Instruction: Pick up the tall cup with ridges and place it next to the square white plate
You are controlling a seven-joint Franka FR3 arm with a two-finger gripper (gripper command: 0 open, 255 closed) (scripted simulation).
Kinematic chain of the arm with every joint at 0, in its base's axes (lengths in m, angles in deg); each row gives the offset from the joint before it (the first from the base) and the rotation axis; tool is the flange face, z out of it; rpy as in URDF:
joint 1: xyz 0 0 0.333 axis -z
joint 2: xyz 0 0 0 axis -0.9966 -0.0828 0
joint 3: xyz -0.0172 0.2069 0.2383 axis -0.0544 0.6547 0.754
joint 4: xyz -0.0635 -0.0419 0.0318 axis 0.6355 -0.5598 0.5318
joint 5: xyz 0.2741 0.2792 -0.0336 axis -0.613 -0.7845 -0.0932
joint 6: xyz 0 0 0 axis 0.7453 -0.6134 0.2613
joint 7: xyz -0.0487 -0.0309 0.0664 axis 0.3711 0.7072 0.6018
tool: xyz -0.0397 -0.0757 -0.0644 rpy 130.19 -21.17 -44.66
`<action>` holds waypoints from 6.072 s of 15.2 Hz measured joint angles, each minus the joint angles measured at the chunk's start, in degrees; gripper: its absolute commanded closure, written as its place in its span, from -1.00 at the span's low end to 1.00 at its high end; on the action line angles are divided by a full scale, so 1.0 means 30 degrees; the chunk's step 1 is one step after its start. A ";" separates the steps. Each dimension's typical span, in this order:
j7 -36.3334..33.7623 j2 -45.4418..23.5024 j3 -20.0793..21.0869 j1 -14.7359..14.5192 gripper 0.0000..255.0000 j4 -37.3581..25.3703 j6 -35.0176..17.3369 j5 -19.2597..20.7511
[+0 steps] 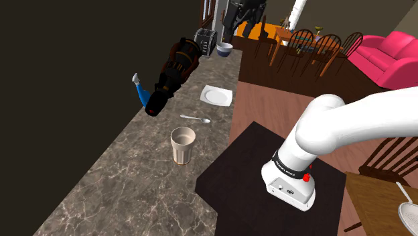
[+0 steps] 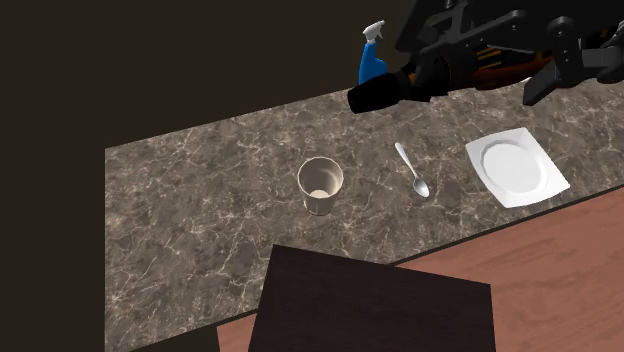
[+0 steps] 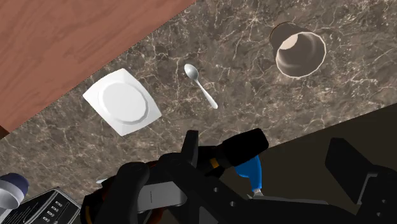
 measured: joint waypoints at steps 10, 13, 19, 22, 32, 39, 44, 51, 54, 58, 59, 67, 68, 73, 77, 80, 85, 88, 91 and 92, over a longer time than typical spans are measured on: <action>-0.0693 -0.0737 0.0547 -0.0294 -1.00 0.4421 -0.4812 -0.0689; -0.1059 -0.1519 0.0898 -0.0466 -1.00 0.5622 -0.6670 -0.1019; -0.1515 -0.4236 0.1457 -0.0657 -1.00 0.7741 -1.1267 -0.1522; -0.1840 -0.5893 0.1828 -0.0793 -1.00 0.8507 -1.3585 -0.1767; -0.3763 -1.4282 0.3202 -0.0484 -1.00 0.8419 -2.1555 -0.0912; -0.5611 -1.7579 0.2805 -0.0420 -1.00 0.7921 -2.4229 0.1512; -0.6631 -1.8848 0.1995 -0.0924 -1.00 0.7676 -2.5230 0.2888; -0.6677 -1.8901 0.1951 -0.0961 1.00 0.7658 -2.5271 0.2943; -0.6674 -1.8885 0.1943 -0.0952 1.00 0.7657 -2.5271 0.2941; -0.6682 -1.8883 0.1937 -0.0958 1.00 0.7663 -2.5282 0.2948; -0.6677 -1.8882 0.1943 -0.0955 1.00 0.7662 -2.5275 0.2941; -0.4810 -1.6502 0.3369 -0.0121 1.00 0.7895 -2.3168 0.0408; -0.4526 -1.6124 0.3447 -0.0101 1.00 0.7937 -2.2846 0.0042; -0.3689 -1.4401 0.3565 -0.0275 1.00 0.7944 -2.1180 -0.1201; -0.3325 -1.3209 0.3507 -0.0454 1.00 0.7868 -1.9929 -0.1766; -0.3098 -1.2368 0.3401 -0.0541 1.00 0.7652 -1.8886 -0.2037; -0.2849 -1.1025 0.3225 -0.0666 1.00 0.7291 -1.7197 -0.2333; -0.2740 -1.0334 0.3115 -0.0711 1.00 0.7020 -1.6236 -0.2430; -0.2690 -0.9505 0.3027 -0.0791 1.00 0.6795 -1.5189 -0.2538; -0.2709 -0.9433 0.3024 -0.0790 1.00 0.6635 -1.4957 -0.2526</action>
